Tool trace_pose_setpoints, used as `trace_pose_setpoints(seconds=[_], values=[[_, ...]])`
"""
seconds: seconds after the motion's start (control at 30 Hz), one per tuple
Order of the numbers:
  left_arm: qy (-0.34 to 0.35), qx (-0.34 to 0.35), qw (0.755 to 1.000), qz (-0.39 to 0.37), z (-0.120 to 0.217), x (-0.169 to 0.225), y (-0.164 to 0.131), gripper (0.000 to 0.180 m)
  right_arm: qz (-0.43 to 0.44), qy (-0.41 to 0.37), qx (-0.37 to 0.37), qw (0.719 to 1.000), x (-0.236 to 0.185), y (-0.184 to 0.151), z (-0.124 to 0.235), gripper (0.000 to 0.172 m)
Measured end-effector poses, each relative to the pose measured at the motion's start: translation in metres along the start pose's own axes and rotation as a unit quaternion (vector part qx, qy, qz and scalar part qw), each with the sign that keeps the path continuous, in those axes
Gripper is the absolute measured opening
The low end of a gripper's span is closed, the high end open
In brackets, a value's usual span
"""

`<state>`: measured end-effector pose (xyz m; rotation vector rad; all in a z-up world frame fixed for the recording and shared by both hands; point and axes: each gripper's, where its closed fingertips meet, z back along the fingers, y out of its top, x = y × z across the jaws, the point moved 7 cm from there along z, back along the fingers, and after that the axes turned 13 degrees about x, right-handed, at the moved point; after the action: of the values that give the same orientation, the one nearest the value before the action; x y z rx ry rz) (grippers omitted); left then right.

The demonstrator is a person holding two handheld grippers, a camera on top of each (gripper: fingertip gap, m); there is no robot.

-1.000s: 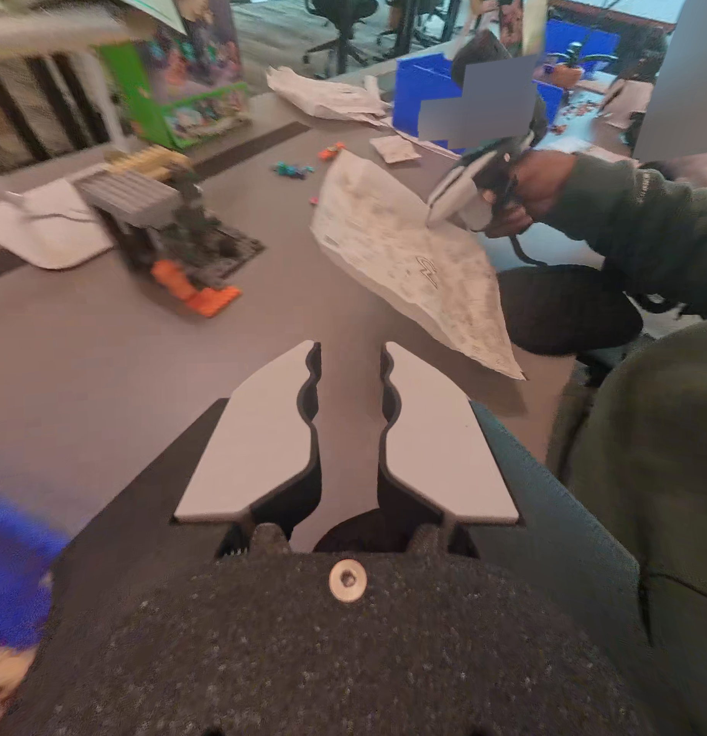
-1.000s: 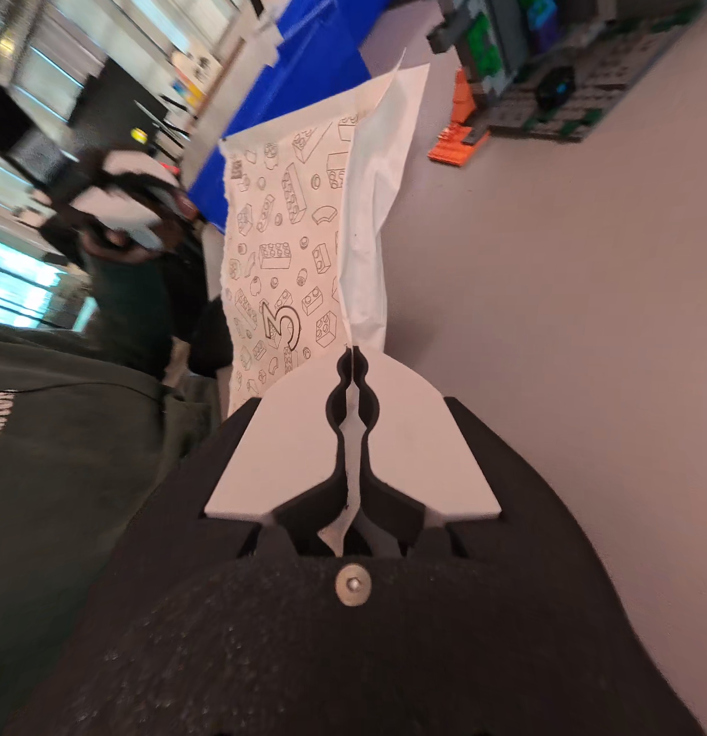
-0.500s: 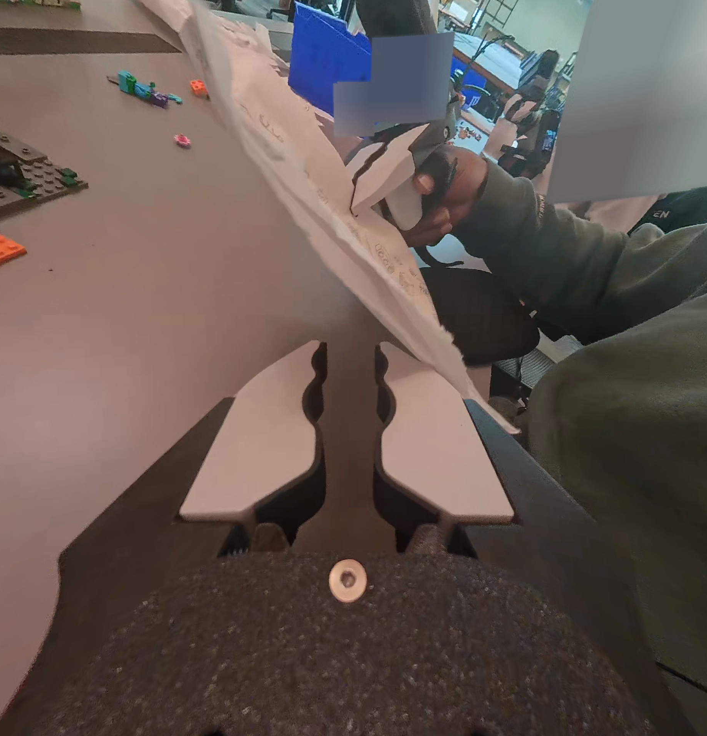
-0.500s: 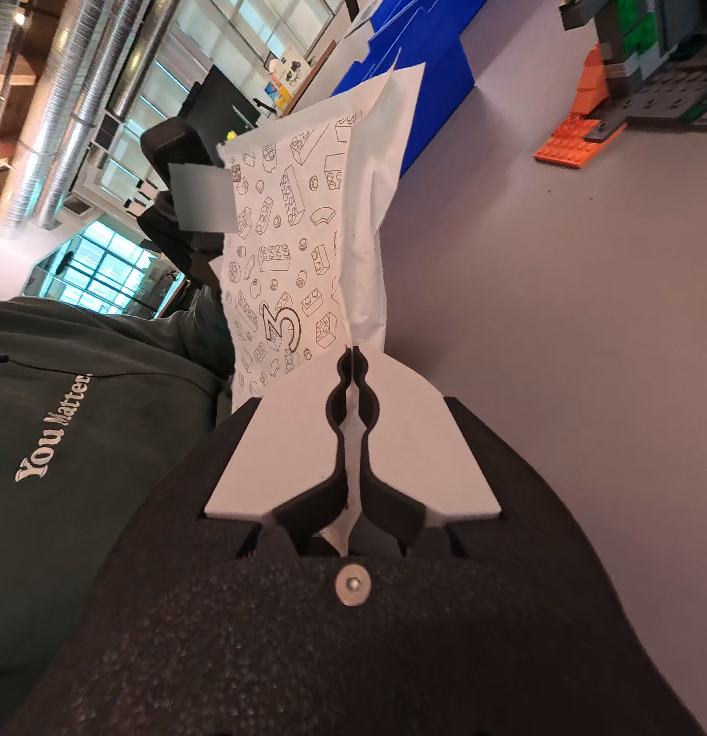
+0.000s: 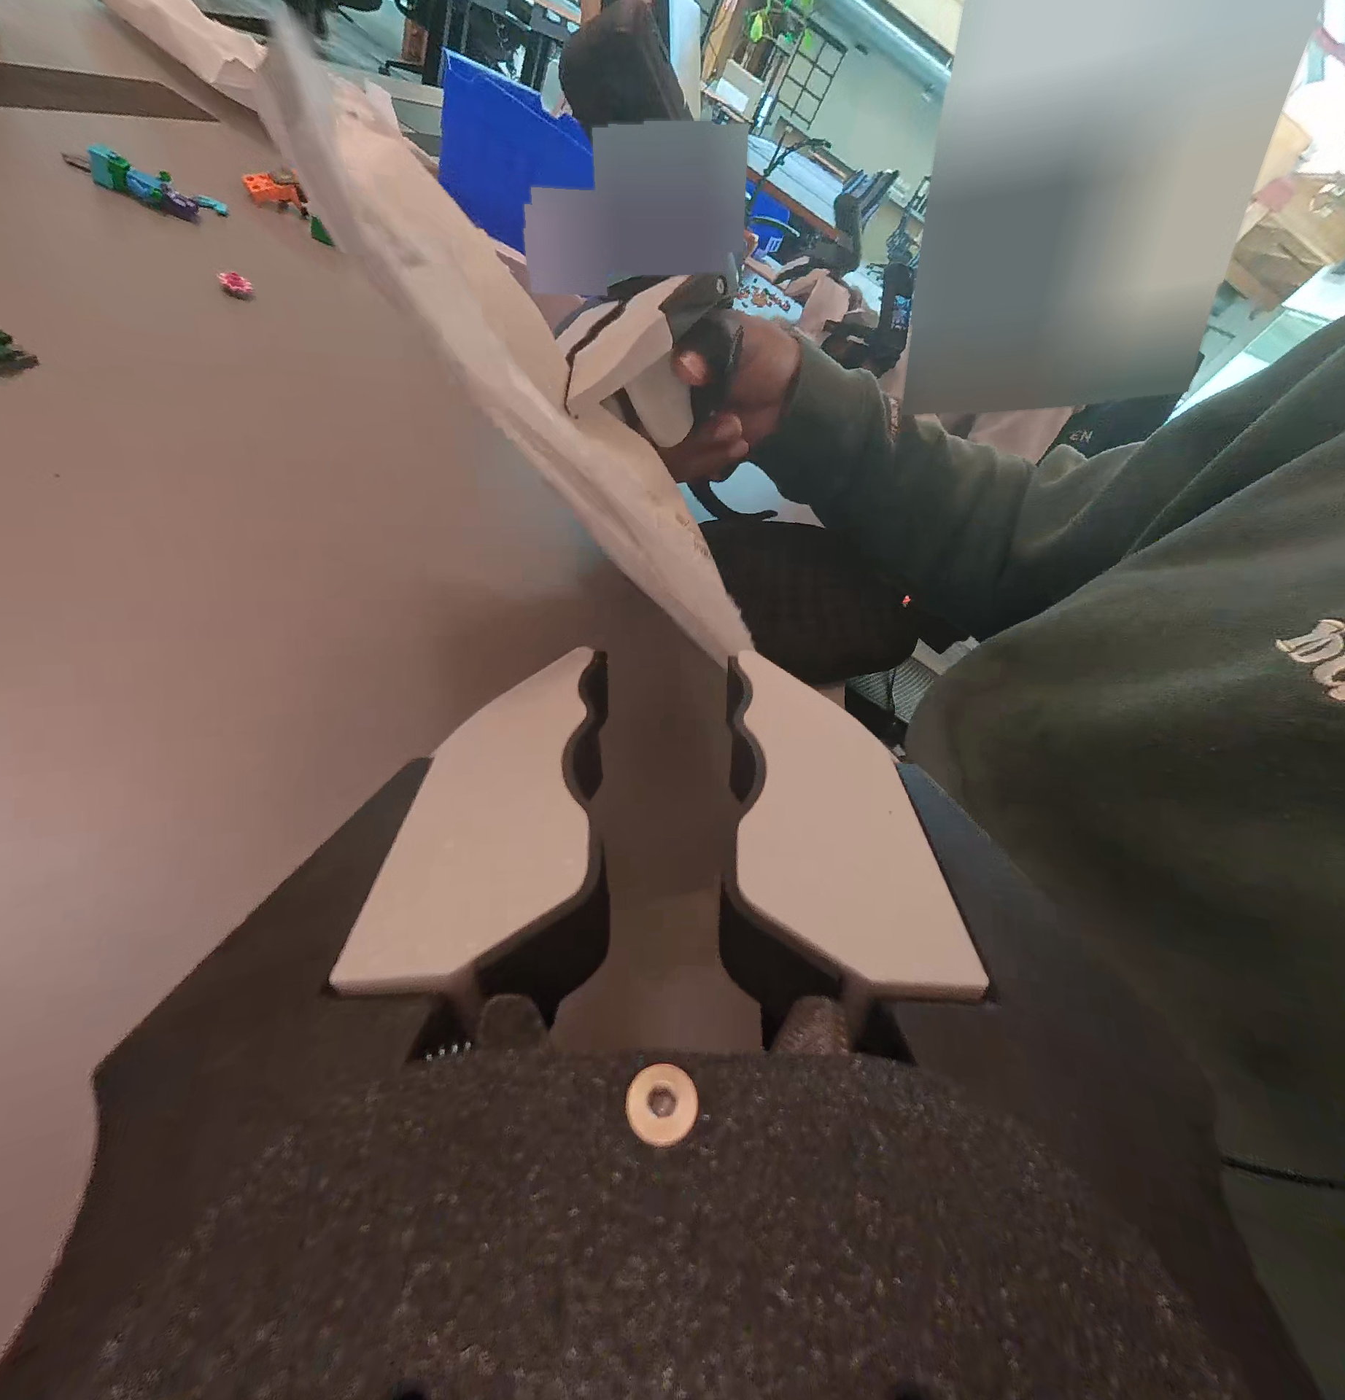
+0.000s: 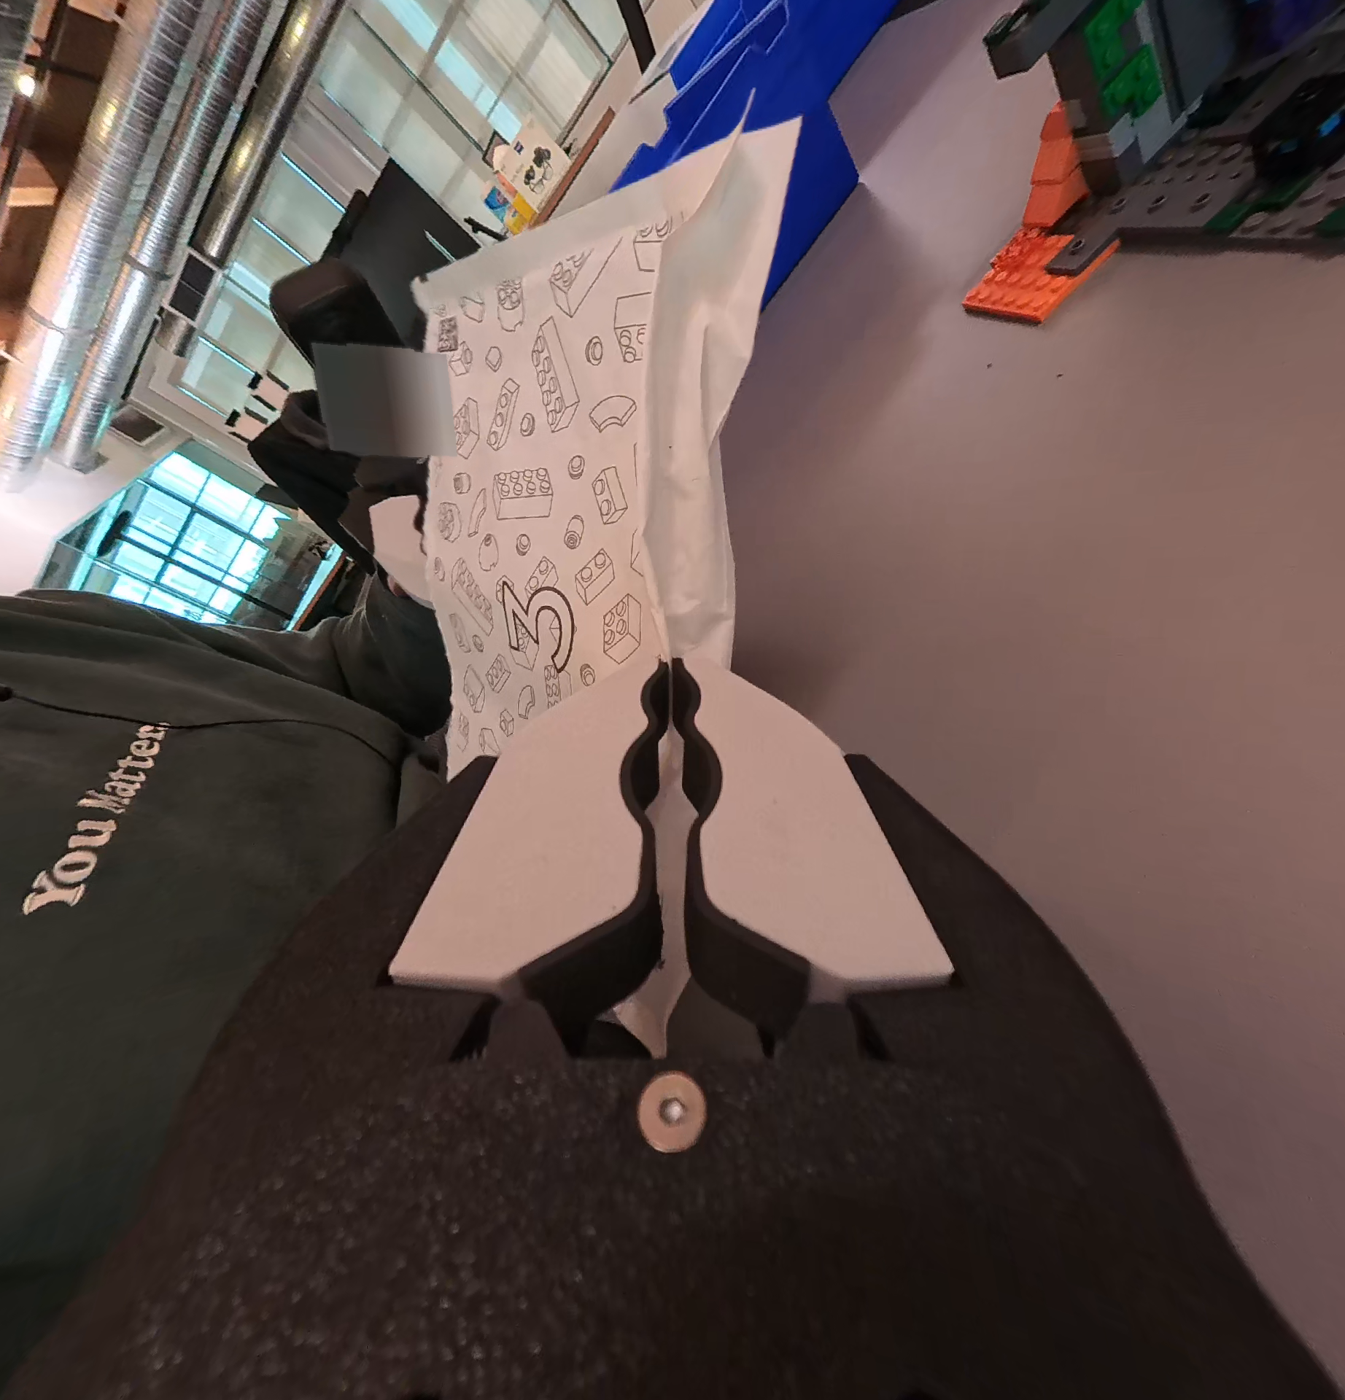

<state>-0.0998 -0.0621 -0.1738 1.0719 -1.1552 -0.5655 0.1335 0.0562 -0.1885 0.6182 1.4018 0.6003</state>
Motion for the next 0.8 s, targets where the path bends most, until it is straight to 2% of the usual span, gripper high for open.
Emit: trace_pose_setpoints(seconds=[0.33, 0.47, 0.57, 0.63, 0.77, 0.8], values=[[0.015, 0.001, 1.000, -0.001, 0.001, -0.007, -0.003, 0.019, 0.001, 0.020, -0.006, 1.000, -0.006, 0.001, 0.000, 0.000], [0.037, 0.007, 0.999, 0.004, 0.002, -0.012, -0.002, 0.018, 0.008, 0.029, -0.011, 0.999, -0.009, -0.001, -0.001, 0.000], [0.092, -0.006, 0.996, -0.002, 0.006, -0.023, -0.002, 0.016, 0.013, 0.034, -0.002, 0.999, -0.010, 0.001, 0.000, 0.000], [0.099, -0.002, 0.995, 0.007, 0.008, -0.026, -0.002, 0.014, 0.015, 0.033, 0.001, 0.999, -0.009, 0.002, 0.002, 0.000], [0.116, -0.019, 0.993, 0.001, 0.007, -0.026, -0.005, 0.020, 0.017, 0.039, 0.000, 0.999, -0.011, 0.001, 0.001, 0.000], [0.096, -0.016, 0.995, 0.003, 0.006, -0.022, -0.004, 0.021, 0.021, 0.031, -0.002, 0.999, -0.010, 0.001, 0.000, 0.000]])
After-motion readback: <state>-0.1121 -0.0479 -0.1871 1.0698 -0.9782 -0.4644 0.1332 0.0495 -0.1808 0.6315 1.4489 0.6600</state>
